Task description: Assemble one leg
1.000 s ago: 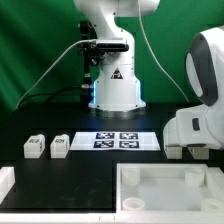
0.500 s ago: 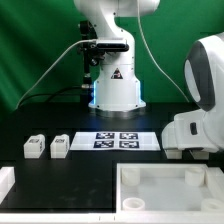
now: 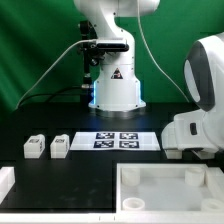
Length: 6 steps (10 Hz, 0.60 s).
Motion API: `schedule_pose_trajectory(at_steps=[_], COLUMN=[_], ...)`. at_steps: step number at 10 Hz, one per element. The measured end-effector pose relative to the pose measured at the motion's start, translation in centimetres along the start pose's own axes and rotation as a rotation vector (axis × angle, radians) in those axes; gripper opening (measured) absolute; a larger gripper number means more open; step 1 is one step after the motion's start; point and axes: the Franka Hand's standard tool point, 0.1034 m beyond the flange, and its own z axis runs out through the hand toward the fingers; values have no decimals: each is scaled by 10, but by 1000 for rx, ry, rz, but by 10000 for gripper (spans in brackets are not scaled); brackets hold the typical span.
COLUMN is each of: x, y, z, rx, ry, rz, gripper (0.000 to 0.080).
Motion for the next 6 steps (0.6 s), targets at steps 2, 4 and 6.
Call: schedule_pose_trajectory(at_steps=[2, 4, 6], x=[0, 0, 0], y=[0, 0, 0], z=[0, 0, 0], rx=[0, 0, 0], ry=[0, 0, 0], rz=[0, 0, 0], gripper=[290, 290, 290])
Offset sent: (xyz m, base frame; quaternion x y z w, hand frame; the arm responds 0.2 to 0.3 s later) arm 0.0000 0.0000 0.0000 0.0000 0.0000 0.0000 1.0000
